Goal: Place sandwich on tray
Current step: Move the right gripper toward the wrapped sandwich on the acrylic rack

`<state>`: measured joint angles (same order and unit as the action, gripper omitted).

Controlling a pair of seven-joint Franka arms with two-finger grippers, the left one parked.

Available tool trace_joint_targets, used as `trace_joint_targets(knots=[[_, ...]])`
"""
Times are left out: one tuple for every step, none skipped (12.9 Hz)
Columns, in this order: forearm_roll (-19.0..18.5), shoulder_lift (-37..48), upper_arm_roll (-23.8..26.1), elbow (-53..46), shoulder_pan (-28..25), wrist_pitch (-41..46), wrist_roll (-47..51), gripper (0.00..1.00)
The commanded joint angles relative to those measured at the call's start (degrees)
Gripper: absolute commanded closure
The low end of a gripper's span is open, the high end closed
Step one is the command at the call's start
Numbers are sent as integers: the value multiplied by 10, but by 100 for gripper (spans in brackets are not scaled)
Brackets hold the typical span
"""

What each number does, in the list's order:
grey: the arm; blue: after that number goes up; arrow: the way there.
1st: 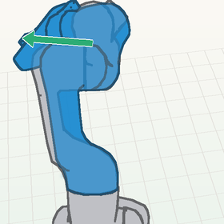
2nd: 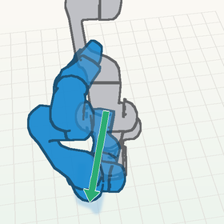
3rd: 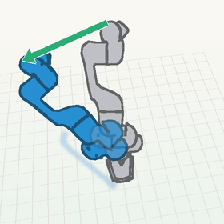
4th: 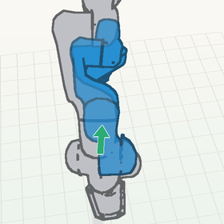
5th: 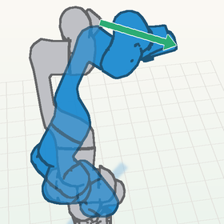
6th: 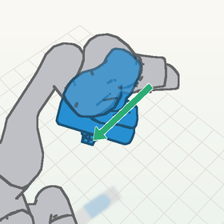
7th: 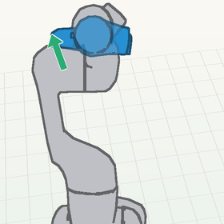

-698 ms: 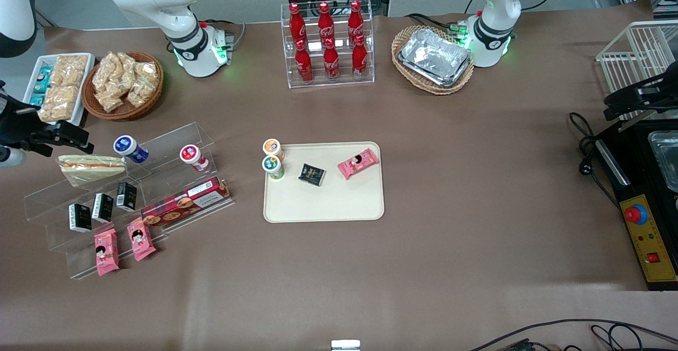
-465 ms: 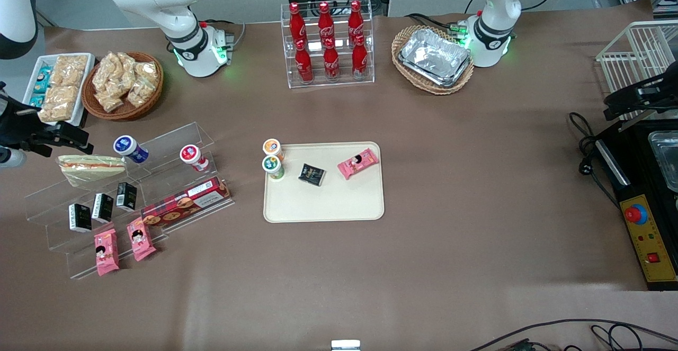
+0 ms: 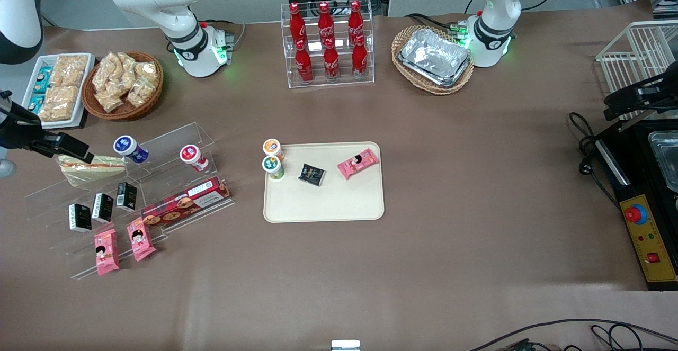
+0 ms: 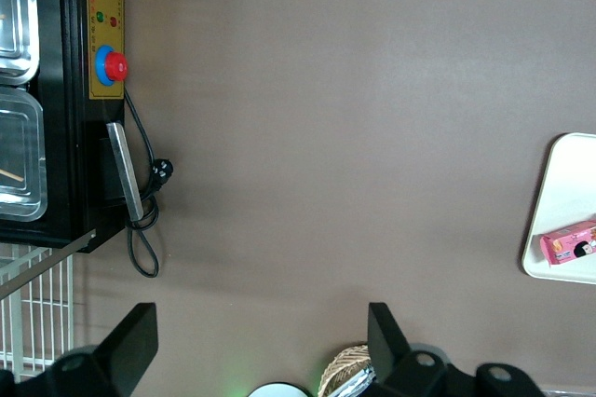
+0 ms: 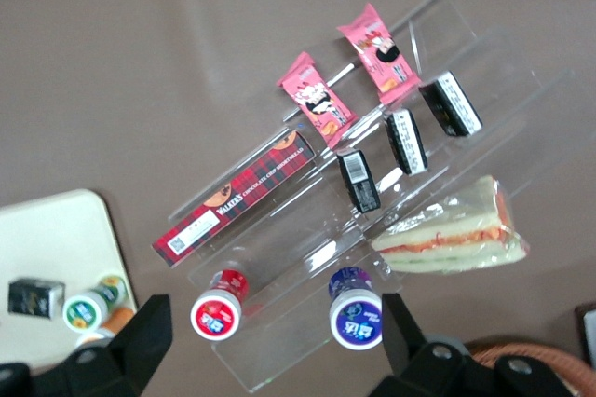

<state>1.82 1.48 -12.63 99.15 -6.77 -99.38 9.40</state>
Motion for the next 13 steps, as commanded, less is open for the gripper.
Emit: trace_joint_targets(knots=[[-23,-1,-5,-5,2,-1,171,0],[-25,-1,-8,-5,5,0,218,0],[-24,-3,-13,-4,17,2,267,0],[-24,-9,-15,-4,28,1,307,0],[-24,-11,-15,-2,42,2,339,0],[-24,-17,-15,-2,57,2,372,0],[-24,-21,-15,-2,68,2,400,0],[-24,-29,-15,0,80,1,416,0],[-23,-42,-15,-1,93,-2,435,0],[-20,-56,-15,-3,107,-6,462,0],[-20,-67,-15,-4,121,-12,479,0],[-18,-81,-14,-1,136,-25,480,0],[-18,-95,-14,2,146,-30,481,0]])
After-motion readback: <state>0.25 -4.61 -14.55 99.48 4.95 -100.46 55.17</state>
